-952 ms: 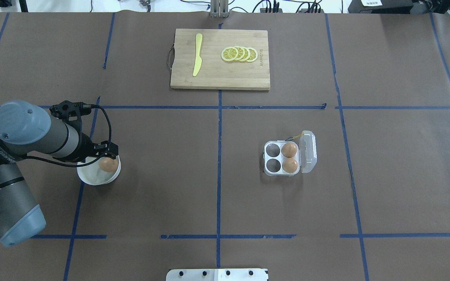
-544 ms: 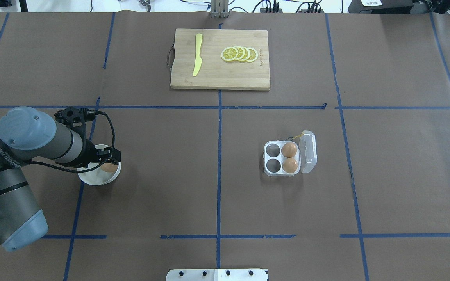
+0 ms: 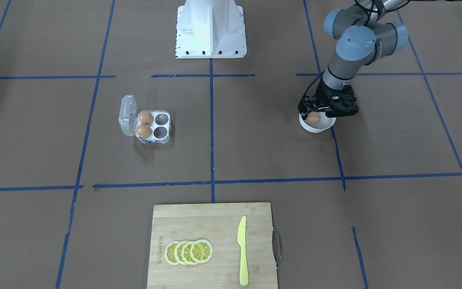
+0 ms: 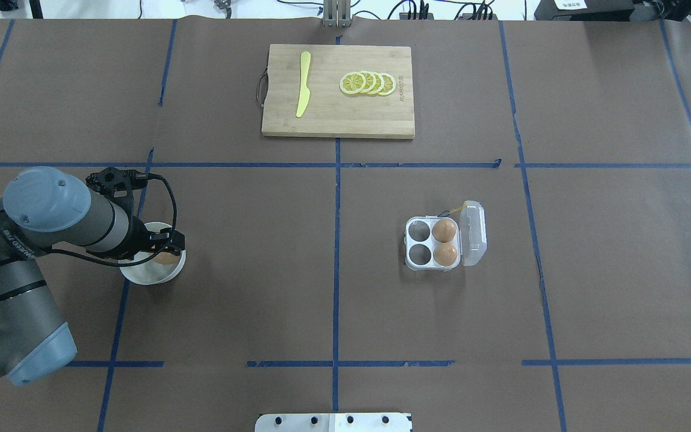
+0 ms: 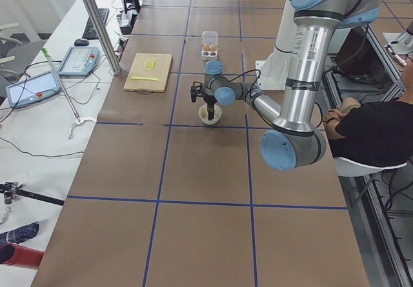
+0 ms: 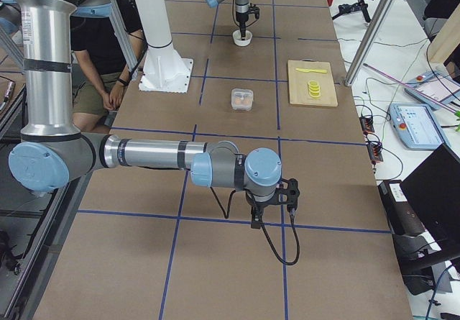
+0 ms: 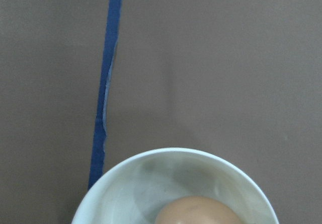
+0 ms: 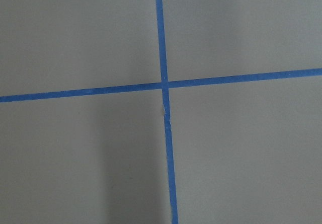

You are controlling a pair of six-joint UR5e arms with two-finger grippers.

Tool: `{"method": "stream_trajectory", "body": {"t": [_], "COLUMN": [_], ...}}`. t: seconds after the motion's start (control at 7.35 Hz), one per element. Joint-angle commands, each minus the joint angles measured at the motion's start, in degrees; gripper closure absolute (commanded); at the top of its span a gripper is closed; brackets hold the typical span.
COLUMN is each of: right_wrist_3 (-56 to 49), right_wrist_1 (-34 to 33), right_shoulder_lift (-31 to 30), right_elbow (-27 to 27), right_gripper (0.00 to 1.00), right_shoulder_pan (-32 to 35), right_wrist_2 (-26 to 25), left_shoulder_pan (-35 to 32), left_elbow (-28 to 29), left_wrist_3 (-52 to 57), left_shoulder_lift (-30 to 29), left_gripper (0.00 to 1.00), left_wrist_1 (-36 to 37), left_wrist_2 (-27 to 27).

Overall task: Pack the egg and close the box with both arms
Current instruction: 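Close the left gripper on the brown egg inside the bowl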

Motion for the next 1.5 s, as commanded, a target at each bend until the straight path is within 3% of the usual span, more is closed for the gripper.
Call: {"method": "stream_trajectory", "body": {"t": [0.0, 0.95, 1.36], "right_wrist_3": [0.1, 0.1, 0.1], "right_wrist_1": [0.0, 0.0, 0.0], "right_shoulder_lift": [0.0, 0.1, 0.1], "right_elbow": [0.1, 0.1, 0.1], "right_gripper": [0.0, 0.0, 0.0], "right_shoulder_pan": [-0.1, 0.0, -0.1], "right_wrist_2": [0.0, 0.0, 0.1], "left_shoulder_pan": [0.3, 0.9, 0.9], "left_elbow": [0.3, 0.3, 0.5], "left_wrist_3": [0.0, -0.2, 0.0], "left_shoulder_lift": [-0.1, -0.2, -0.7], "left_gripper": [0.09, 0.19, 0.18], "left_wrist_1": [0.0, -0.1, -0.1], "left_wrist_2": [0.1, 0.0, 0.1]}}
